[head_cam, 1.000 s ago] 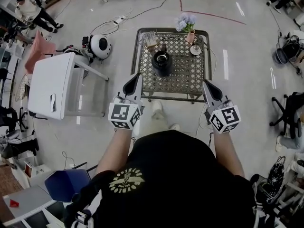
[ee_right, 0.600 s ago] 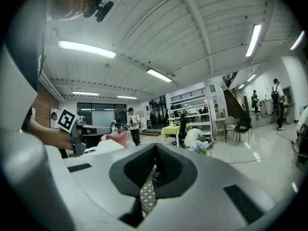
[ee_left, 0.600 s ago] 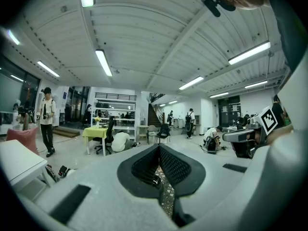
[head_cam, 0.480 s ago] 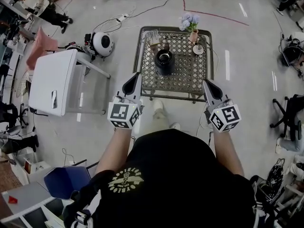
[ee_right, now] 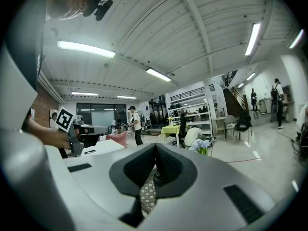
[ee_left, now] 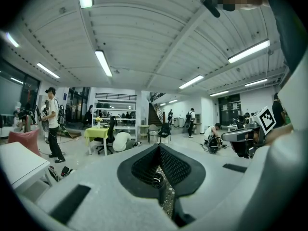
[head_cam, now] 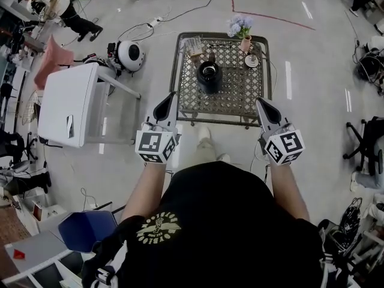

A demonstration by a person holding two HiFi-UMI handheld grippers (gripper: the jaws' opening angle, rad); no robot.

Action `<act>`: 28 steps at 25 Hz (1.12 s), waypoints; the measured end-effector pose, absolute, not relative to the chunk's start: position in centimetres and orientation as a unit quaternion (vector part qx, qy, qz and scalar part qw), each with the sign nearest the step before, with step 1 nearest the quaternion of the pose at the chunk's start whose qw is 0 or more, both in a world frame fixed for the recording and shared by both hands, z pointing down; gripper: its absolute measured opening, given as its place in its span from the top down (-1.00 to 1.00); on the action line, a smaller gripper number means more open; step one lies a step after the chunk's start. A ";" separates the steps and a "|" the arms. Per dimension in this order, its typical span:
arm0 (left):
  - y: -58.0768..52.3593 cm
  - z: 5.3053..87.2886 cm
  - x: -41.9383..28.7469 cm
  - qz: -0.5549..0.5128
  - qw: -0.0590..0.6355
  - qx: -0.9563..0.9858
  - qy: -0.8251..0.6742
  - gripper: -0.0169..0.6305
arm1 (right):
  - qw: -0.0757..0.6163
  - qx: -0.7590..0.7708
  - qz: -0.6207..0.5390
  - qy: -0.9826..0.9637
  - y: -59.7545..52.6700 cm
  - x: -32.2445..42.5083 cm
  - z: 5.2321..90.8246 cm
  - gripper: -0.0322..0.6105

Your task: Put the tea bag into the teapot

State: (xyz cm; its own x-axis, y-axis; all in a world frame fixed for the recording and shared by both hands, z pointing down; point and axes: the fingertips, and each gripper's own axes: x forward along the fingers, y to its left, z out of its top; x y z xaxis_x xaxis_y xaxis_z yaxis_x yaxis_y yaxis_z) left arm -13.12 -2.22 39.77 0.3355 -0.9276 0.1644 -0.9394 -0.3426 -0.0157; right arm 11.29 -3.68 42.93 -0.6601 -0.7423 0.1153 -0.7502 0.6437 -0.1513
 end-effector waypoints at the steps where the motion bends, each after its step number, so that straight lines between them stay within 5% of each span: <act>1: -2.3 39.8 -13.2 0.072 0.041 0.816 -0.572 0.96 | 0.021 0.413 0.093 -0.906 -3.8 11.3 42.9 0.87; 28: -12.1 42.0 -18.0 0.074 0.066 0.824 -0.558 0.96 | 0.047 0.444 0.102 -0.889 -13.5 8.2 43.9 0.87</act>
State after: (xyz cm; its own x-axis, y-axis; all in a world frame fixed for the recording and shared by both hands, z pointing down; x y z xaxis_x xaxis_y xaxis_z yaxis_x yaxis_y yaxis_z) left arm -17.97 -12.10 42.03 0.3653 -0.9102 0.1953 -0.9296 -0.3676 0.0257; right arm 8.16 -13.47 43.92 -0.6007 -0.7802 0.1743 -0.7994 0.5843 -0.1396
